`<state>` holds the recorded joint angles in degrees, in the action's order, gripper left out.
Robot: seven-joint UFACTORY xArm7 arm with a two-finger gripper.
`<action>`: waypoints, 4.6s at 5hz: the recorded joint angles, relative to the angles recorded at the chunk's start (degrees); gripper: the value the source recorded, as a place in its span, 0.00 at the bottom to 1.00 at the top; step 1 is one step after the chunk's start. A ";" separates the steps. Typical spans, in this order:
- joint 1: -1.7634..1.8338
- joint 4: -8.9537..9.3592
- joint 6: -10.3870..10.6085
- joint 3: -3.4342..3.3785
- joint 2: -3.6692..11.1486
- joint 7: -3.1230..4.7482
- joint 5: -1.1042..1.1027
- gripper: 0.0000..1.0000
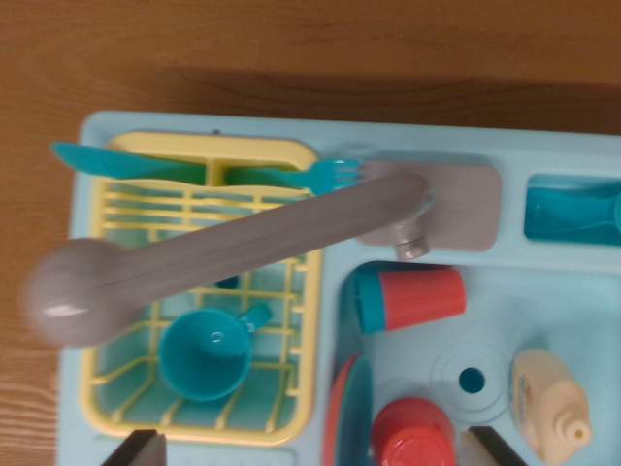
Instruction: Pick detergent from the sink
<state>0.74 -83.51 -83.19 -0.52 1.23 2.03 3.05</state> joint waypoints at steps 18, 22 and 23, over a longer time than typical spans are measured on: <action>-6.60 18.96 22.54 6.85 9.26 15.02 1.18 0.00; -7.70 22.11 26.29 7.99 10.80 17.52 1.38 0.00; -8.13 23.33 27.73 8.43 11.40 18.48 1.45 0.00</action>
<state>-7.38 -60.19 -55.46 7.91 12.63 20.50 4.50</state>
